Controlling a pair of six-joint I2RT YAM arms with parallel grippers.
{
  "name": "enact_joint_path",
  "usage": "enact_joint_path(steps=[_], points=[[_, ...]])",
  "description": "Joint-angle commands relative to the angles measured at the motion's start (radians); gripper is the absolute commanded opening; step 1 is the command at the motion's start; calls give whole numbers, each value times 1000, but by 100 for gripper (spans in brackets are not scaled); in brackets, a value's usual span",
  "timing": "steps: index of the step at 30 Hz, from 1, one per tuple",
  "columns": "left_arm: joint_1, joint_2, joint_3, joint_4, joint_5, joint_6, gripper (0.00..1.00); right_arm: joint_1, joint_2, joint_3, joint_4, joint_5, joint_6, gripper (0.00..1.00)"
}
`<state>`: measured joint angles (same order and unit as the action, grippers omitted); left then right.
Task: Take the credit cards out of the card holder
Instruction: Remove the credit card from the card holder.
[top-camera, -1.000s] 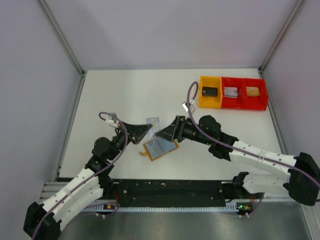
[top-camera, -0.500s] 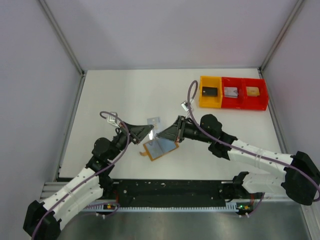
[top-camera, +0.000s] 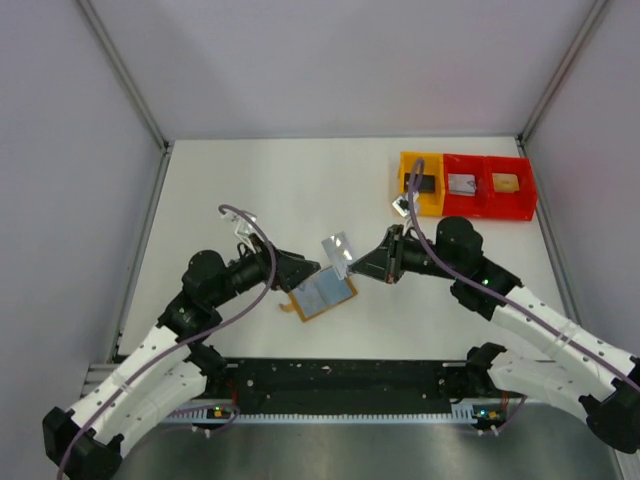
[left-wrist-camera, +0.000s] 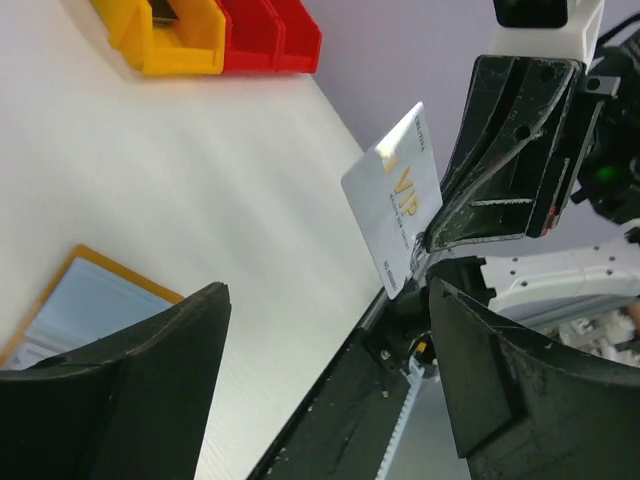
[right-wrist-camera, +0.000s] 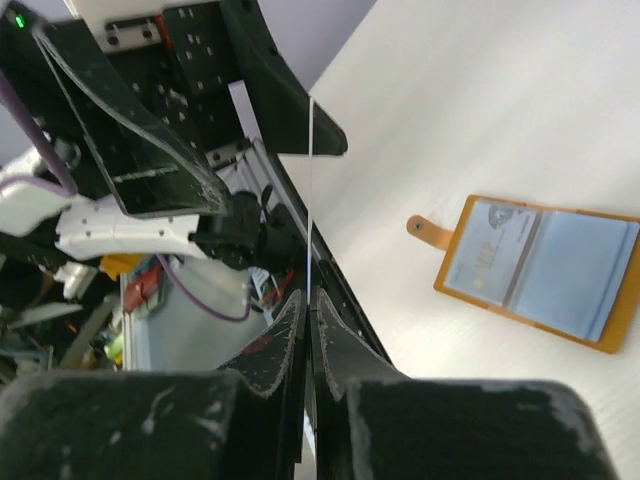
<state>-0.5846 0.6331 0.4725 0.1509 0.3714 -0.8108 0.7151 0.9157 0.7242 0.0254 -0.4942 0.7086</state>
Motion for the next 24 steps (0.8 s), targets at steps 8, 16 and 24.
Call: enact_joint_path(steps=[8, 16, 24], points=[[5, 132, 325, -372, 279, 548, 85, -13, 5, 168, -347, -190, -349, 0], [6, 256, 434, -451, 437, 643, 84, -12, 61, 234, -430, -325, -472, 0], [6, 372, 489, -441, 598, 658, 80, -12, 106, 265, -450, -411, -534, 0]])
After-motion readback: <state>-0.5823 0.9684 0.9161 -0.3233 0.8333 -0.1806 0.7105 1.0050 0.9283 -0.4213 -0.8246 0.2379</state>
